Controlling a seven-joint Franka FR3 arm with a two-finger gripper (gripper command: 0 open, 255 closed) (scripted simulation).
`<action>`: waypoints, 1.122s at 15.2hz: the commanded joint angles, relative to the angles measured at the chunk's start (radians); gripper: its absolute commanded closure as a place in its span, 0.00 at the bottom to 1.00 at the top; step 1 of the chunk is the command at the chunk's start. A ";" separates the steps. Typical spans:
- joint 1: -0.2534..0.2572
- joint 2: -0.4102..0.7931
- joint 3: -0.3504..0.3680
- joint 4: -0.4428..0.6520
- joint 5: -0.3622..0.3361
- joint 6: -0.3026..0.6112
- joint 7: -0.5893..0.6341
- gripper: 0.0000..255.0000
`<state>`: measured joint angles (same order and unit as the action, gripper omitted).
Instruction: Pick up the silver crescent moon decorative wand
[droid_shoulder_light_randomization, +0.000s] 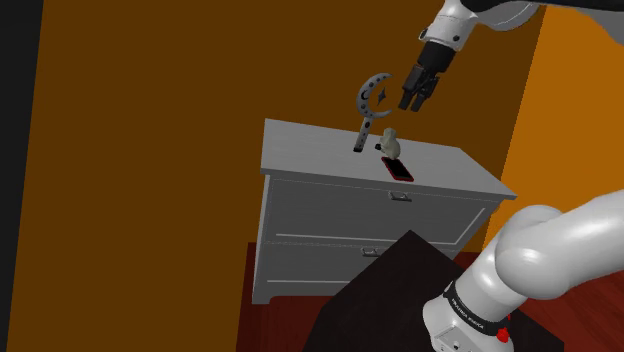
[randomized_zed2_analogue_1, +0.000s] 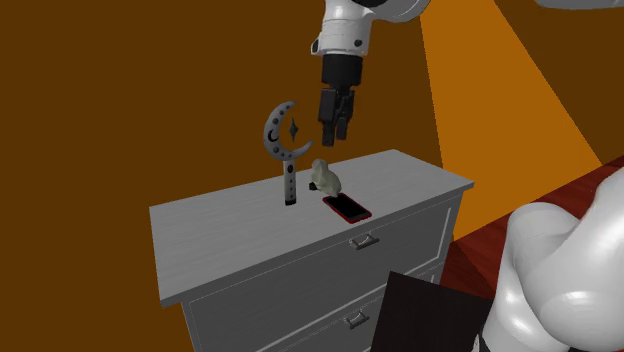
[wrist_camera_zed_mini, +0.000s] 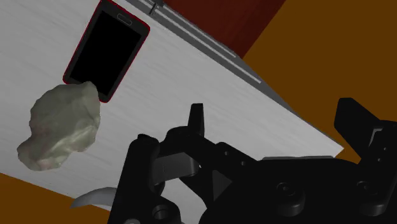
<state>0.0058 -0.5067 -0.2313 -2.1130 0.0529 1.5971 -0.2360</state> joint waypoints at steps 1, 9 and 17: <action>0.005 0.076 -0.039 0.087 0.014 -0.015 -0.051 0.00; 0.002 0.422 -0.181 0.507 0.149 -0.140 -0.249 0.00; -0.094 0.734 -0.245 0.899 0.325 -0.296 -0.379 0.00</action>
<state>-0.0872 0.2217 -0.4768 -1.2104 0.3747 1.2933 -0.6088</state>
